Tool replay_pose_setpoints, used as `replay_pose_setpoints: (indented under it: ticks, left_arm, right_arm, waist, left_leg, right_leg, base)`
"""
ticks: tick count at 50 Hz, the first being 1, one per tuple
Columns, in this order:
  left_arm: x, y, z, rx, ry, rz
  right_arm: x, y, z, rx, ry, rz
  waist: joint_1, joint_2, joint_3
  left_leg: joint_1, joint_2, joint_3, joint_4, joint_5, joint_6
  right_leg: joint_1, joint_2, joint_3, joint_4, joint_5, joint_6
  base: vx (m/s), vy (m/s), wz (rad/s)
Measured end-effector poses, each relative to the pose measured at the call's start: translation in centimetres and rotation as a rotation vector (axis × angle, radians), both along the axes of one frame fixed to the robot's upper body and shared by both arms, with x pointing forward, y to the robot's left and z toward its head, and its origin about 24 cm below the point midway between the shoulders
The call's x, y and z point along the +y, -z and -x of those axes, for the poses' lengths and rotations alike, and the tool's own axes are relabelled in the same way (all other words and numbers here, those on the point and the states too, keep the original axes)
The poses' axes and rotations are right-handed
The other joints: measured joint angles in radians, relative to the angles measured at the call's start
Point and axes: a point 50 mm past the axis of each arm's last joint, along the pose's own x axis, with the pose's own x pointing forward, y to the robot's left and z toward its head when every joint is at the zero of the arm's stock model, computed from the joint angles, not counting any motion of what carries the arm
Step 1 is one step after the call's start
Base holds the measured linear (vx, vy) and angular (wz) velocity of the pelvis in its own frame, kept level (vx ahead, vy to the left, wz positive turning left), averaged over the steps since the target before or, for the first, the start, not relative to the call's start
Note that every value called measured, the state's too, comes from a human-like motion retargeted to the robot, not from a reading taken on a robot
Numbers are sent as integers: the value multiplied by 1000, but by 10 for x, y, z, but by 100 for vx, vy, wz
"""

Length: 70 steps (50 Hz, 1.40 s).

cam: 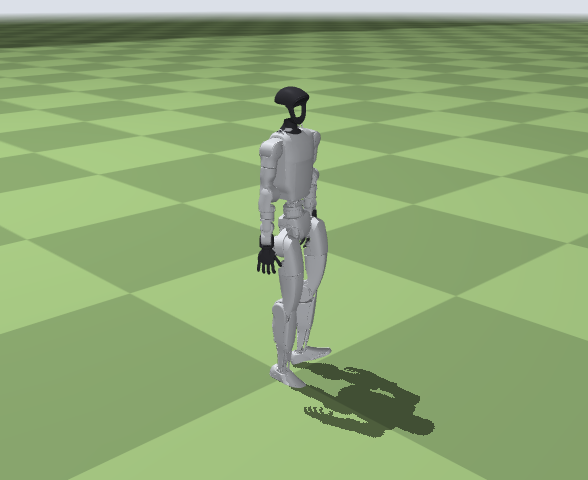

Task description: In place motions

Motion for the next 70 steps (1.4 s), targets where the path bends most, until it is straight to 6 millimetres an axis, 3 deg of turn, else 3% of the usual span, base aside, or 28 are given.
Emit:
replay_pose_setpoints:
  ticks: [15, 20, 23, 27, 35, 42, 50, 60, 70]
  left_arm:
    - [13, -1, -3, -16, -49, -31]
    - [19, -2, -3, -29, -70, -34]
    - [20, -3, 0, -17, -70, -40]
    - [19, -3, 3, -3, -79, -42]
    - [6, -1, 6, 6, -124, -20]
    - [-10, 1, 5, 3, -203, 19]
    - [-5, 1, -4, -19, -85, 11]
    - [-9, 2, -13, -49, -103, 27]
    - [-6, 0, 2, 5, -81, 24]
  right_arm:
    - [-4, -1, -11, -42, -1, 25]
    - [1, -1, -16, -60, -17, 3]
    - [3, 0, -11, -44, -22, -14]
    - [-2, 0, 2, -12, -20, 14]
    - [-15, -2, 19, 47, -51, 108]
    - [-11, -2, 3, 2, 13, 67]
    - [2, 0, -10, -49, 56, 4]
    - [-2, 0, 3, -5, -33, 42]
    - [-14, -3, 25, 60, 63, 90]
  waist:
    - [-19, -19, 16]
    - [-33, -18, 26]
    - [-18, -24, 24]
    - [1, -35, 22]
    - [22, -18, 1]
    - [-2, 16, -12]
    - [-25, 35, -21]
    - [-30, 42, -27]
    - [-27, 47, -38]
  left_leg:
    - [-19, 40, 33, -22, 0, 3]
    - [-20, 62, 47, -22, -1, -2]
    - [-14, 56, 60, -23, -5, -5]
    - [1, 32, 49, -22, -8, -6]
    - [14, 25, 36, -4, -10, -21]
    - [19, 35, 37, 2, -5, -35]
    - [13, 53, 31, 19, -2, -53]
    - [10, 67, 25, 18, 5, -64]
    - [6, 69, 18, 20, 6, -68]
  right_leg:
    - [-106, 37, 83, 116, 30, -5]
    - [-129, 46, 76, 139, -7, -39]
    - [-130, 33, 82, 123, 2, -45]
    - [-105, 0, 77, 84, 40, 19]
    - [-33, -9, 10, -11, 49, 11]
    - [-20, 2, 10, -13, 33, -7]
    - [-12, 14, 9, -23, 27, -16]
    - [-9, 23, -3, -21, 16, -25]
    - [-6, 25, -11, -22, 10, -29]
  base:
    - [-1, 0, -14]
    - [-4, -5, -23]
    - [1, -4, -24]
    - [4, -6, 8]
    - [2, -6, 18]
    - [-2, -3, 4]
    - [-3, -4, 5]
    - [0, -1, 0]
    - [0, 0, 0]
